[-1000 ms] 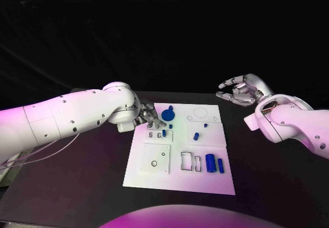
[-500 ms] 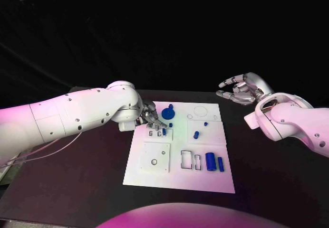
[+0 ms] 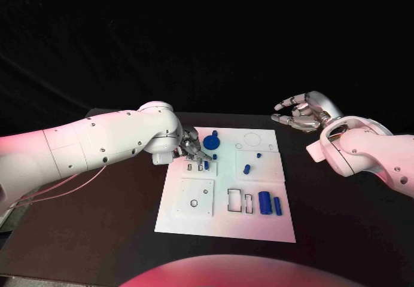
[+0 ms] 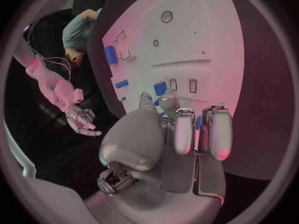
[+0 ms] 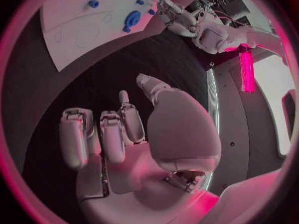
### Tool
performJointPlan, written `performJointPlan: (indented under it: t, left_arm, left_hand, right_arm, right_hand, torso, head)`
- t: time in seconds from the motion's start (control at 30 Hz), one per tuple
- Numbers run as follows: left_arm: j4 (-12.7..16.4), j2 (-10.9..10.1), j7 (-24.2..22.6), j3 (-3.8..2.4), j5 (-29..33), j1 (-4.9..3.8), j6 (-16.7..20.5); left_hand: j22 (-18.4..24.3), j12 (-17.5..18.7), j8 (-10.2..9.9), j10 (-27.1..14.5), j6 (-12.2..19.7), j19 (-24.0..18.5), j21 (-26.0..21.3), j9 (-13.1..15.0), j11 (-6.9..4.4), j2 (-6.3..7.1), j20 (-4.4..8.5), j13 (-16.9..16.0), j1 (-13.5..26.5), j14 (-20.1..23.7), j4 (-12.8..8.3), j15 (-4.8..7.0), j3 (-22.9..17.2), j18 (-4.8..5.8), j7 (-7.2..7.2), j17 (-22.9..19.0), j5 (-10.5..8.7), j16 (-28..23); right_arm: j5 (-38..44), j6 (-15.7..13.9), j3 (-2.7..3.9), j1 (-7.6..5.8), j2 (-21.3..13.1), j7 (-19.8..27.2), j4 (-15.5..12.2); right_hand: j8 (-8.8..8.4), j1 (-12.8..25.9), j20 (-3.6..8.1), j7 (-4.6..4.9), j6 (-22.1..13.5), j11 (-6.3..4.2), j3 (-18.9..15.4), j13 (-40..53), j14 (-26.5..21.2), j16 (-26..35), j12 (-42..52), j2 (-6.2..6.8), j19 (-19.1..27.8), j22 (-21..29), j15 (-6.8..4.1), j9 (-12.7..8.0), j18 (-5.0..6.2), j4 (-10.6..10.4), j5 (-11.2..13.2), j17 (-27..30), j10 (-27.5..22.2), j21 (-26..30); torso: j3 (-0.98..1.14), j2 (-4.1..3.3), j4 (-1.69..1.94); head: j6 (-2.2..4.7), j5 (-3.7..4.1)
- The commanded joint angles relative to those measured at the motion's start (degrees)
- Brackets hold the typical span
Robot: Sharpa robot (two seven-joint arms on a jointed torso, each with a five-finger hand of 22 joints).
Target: Assemble the parts on the task board
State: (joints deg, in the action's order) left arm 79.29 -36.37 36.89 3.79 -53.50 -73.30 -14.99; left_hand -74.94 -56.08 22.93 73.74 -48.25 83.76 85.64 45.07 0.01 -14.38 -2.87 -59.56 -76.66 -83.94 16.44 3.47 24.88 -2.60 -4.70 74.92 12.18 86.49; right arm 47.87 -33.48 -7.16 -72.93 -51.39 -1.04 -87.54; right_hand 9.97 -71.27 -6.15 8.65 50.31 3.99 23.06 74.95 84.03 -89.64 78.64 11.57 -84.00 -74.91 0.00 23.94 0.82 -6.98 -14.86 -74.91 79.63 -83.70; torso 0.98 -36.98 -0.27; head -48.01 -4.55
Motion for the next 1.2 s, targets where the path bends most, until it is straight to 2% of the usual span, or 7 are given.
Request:
performJointPlan:
  t: [0.03, 0.2, 0.53, 1.2]
  left_arm:
    - [-0.5, 0.4, 0.0, 0.02, 0.7, -0.12, -1.1]
    - [-1.1, 0.9, -0.4, 0.03, 1.4, -0.10, -1.3]
    - [-2.5, 1.9, -0.7, 0.07, 1.9, -0.07, -1.8]
    - [-3.7, 2.8, -0.4, 0.32, 2.2, -0.03, -3.4]
  left_hand:
    - [-7.7, -0.2, 0.4, 0.4, -0.3, 2.4, 0.2, 0.1, 0.05, 0.04, 0.02, -0.1, 0.4, -5.3, 0.2, 0.04, 1.6, 0.93, 0.14, 12.1, 0.30, 0.2]
    - [-7.7, -0.5, 0.4, 0.2, -0.1, 2.3, 0.2, 0.4, 0.05, 0.06, 0.02, -0.3, 0.2, -5.3, 0.1, 0.04, 1.5, 0.91, 0.14, 12.1, 0.81, 0.2]
    - [-7.7, -0.6, 0.4, 0.0, 0.0, 2.3, 0.2, 0.6, 0.06, 0.09, 0.02, -0.4, -0.2, -5.3, 0.0, 0.04, 1.5, 0.91, 0.13, 12.2, 1.15, 0.3]
    - [-7.8, -0.7, 0.4, -0.2, 0.1, 2.3, 0.2, 0.9, 0.05, 0.05, 0.01, -0.6, -0.9, -5.4, -0.1, 0.03, 1.4, 0.92, 0.14, 12.3, 1.47, 0.4]
  right_arm:
    - [0.1, 1.2, 0.02, 0.03, 0.1, -0.3, 0.1]
    - [0.1, 1.4, 0.02, 0.07, 0.2, -0.5, 0.1]
    - [0.2, 1.7, 0.02, 0.15, 0.4, -0.6, 0.3]
    - [0.2, 1.9, 0.01, 0.36, 0.8, -0.6, 0.5]
  right_hand:
    - [0.20, 0.3, -0.04, -0.12, 0.1, -0.12, 0.3, 2.6, 6.0, -0.4, -0.2, 0.56, -1.8, -11.9, -0.03, 0.1, 0.96, 0.0, -0.4, -15.1, -0.4, 0.3]
    - [0.22, 0.3, -0.03, -0.12, 0.1, -0.12, 0.4, 2.5, 6.0, -0.4, -0.3, 0.55, -1.7, -11.8, -0.03, 0.1, 1.00, 0.0, -0.4, -15.1, -0.5, 0.5]
    - [0.24, 0.3, -0.03, -0.12, 0.1, -0.13, 0.5, 2.5, 6.0, -0.4, -0.3, 0.52, -1.6, -11.8, -0.04, 0.1, 1.02, -0.1, -0.4, -15.1, -0.5, 0.6]
    - [0.27, 0.4, -0.02, -0.12, 0.1, -0.14, 0.7, 2.4, 5.9, -0.3, -0.4, 0.49, -1.6, -11.8, -0.04, 0.2, 1.05, -0.1, -0.4, -15.0, -0.5, 0.7]
  torso:
    - [0.00, -0.03, -0.02]
    - [-0.04, -0.02, -0.02]
    - [-0.02, 0.01, 0.01]
    - [0.02, 0.03, 0.05]
  head:
    - [-0.10, -0.09]
    - [-0.21, 0.24]
    - [-0.44, 0.34]
    - [-0.91, 0.39]
